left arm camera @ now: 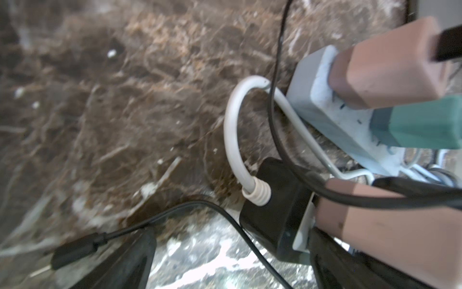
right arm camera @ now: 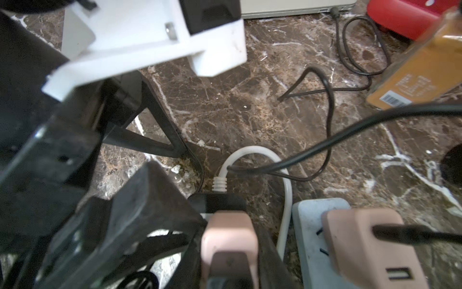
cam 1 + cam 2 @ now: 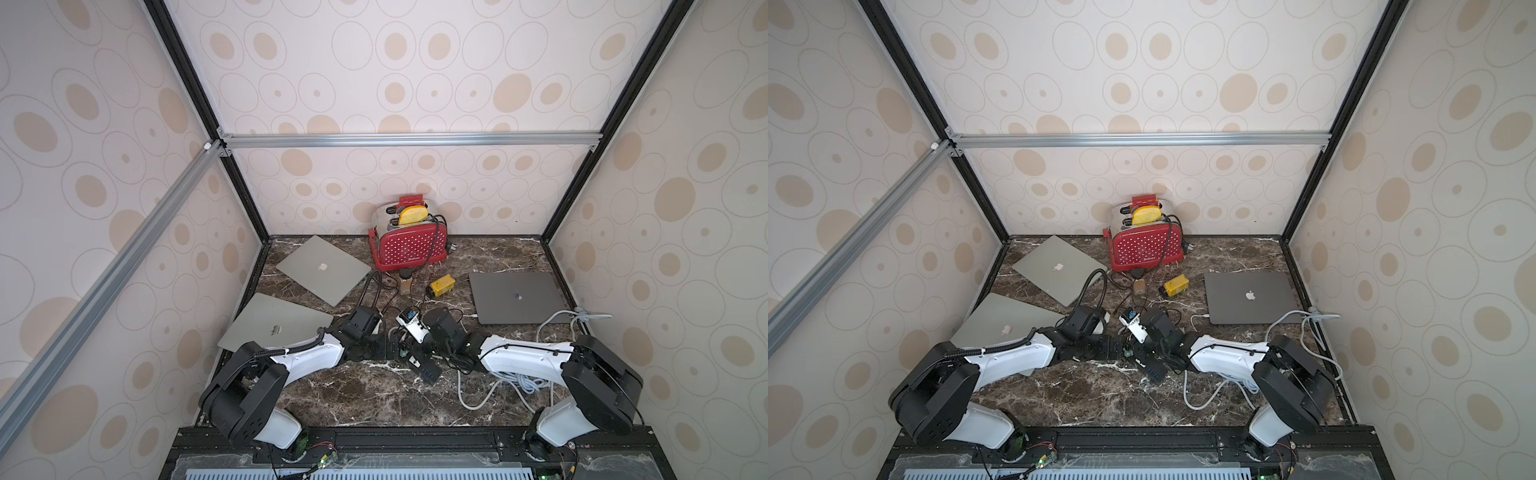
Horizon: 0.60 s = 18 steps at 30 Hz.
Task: Unplug the laptop charger
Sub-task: Remove the plug from the socket.
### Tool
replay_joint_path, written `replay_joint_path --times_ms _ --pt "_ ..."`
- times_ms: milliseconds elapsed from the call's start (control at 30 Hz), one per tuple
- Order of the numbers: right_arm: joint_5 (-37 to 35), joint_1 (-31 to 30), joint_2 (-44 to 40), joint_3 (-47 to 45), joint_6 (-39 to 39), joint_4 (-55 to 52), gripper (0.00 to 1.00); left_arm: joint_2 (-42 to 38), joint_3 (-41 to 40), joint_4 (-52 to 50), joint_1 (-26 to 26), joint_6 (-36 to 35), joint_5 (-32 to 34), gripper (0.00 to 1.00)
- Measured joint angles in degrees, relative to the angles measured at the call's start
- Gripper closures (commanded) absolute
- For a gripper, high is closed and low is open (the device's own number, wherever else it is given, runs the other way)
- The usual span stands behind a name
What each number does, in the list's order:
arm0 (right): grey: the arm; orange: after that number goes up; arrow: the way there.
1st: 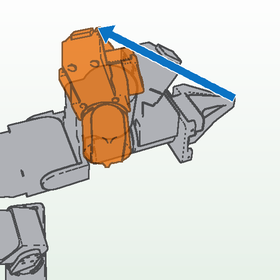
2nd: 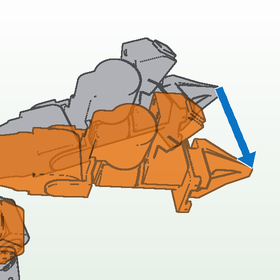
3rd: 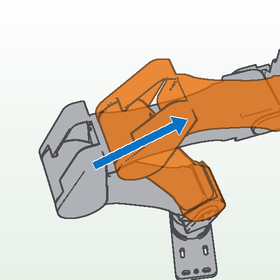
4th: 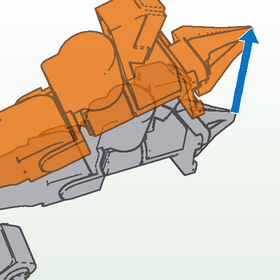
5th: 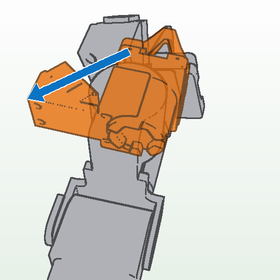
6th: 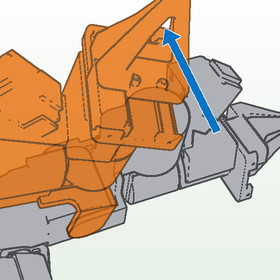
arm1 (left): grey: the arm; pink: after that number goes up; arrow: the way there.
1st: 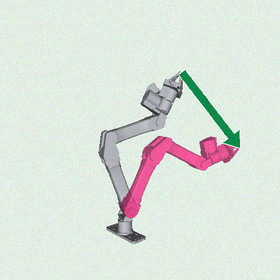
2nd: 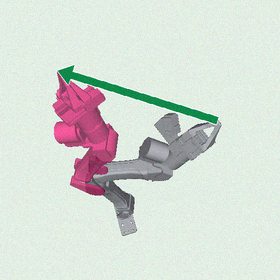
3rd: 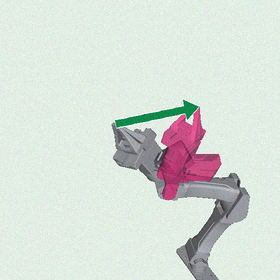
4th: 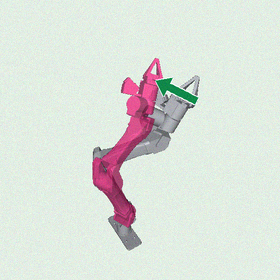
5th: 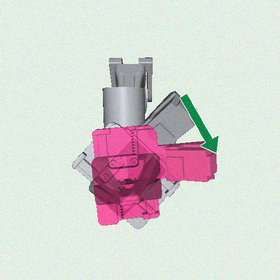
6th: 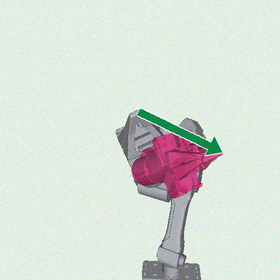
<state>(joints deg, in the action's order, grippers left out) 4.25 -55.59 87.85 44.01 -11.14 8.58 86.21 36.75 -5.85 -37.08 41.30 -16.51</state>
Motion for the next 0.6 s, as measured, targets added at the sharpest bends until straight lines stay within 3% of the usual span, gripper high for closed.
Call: replay_joint_path --times_ms 600 --pt "1.3 1.0 1.2 3.0 1.6 -3.5 1.00 -1.3 -4.5 9.1 0.5 -0.9 -0.2 0.01"
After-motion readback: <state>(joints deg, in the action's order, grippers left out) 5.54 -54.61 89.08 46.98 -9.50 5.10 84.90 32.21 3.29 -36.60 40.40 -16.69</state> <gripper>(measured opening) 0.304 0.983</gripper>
